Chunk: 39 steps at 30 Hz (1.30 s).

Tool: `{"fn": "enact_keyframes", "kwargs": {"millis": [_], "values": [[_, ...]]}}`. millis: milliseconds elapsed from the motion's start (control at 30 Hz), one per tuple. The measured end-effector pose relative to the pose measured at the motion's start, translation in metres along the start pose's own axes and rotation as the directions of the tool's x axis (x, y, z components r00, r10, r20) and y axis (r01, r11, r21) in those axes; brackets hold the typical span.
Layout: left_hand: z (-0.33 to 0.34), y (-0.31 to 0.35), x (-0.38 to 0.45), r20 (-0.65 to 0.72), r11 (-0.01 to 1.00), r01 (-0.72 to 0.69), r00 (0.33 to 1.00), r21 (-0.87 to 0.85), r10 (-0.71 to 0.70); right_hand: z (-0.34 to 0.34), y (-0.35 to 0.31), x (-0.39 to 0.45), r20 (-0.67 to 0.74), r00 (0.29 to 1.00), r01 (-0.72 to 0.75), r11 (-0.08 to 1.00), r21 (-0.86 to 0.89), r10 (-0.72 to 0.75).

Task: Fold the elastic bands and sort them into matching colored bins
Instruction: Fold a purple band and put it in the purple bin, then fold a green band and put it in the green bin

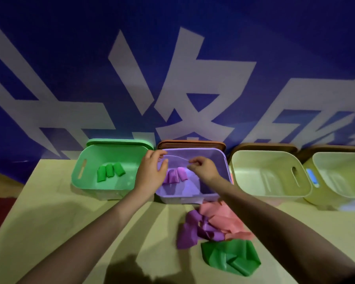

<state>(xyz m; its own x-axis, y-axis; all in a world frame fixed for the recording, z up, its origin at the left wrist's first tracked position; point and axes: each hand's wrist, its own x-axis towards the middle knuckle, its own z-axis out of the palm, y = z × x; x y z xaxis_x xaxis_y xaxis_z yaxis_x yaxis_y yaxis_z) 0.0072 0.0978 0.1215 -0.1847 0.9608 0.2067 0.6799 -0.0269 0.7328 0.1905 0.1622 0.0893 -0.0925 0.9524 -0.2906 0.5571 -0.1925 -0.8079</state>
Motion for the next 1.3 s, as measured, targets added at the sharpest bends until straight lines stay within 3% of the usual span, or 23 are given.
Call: {"fn": "enact_keyframes", "kwargs": {"millis": [133,267,467,567,767,867,1033,1133,1300], "values": [[0.004,0.029,-0.034,0.133,0.988,-0.072,0.987,-0.134,0.09,-0.029,-0.003,-0.054,-0.05,0.987,0.161,0.975,0.151,-0.155],[0.02,0.04,-0.076,0.265,0.966,0.008,0.962,-0.26,0.064,-0.052,0.026,-0.116,-0.09,0.967,0.251,0.952,0.175,-0.238],[0.064,0.021,-0.123,0.541,0.995,0.065,0.841,-0.075,-0.014,-0.062,0.114,-0.161,-0.028,0.999,0.024,0.999,0.041,-0.023],[0.084,0.019,-0.137,0.62,0.998,0.019,0.782,0.063,-0.053,-0.068,0.147,-0.167,0.021,0.998,-0.054,0.989,-0.137,0.057],[0.122,0.025,-0.165,0.676,0.98,-0.008,0.725,0.197,-0.13,-0.075,0.178,-0.179,0.057,0.993,-0.069,0.892,-0.446,0.105],[0.133,0.027,-0.172,0.686,0.947,-0.05,0.702,0.316,-0.192,-0.076,0.185,-0.179,0.074,0.989,-0.073,0.865,-0.496,0.126],[0.143,0.03,-0.178,0.638,0.917,-0.085,0.743,0.391,-0.203,-0.076,0.194,-0.175,0.029,0.99,-0.108,0.871,-0.479,0.139],[0.146,0.031,-0.184,0.643,0.923,-0.049,0.732,0.381,-0.226,-0.08,0.198,-0.171,0.045,0.987,-0.107,0.847,-0.521,0.153],[0.148,0.028,-0.191,0.61,0.954,0.174,0.738,0.242,-0.289,-0.09,0.2,-0.173,0.082,0.988,-0.067,0.837,-0.543,0.132]]}}
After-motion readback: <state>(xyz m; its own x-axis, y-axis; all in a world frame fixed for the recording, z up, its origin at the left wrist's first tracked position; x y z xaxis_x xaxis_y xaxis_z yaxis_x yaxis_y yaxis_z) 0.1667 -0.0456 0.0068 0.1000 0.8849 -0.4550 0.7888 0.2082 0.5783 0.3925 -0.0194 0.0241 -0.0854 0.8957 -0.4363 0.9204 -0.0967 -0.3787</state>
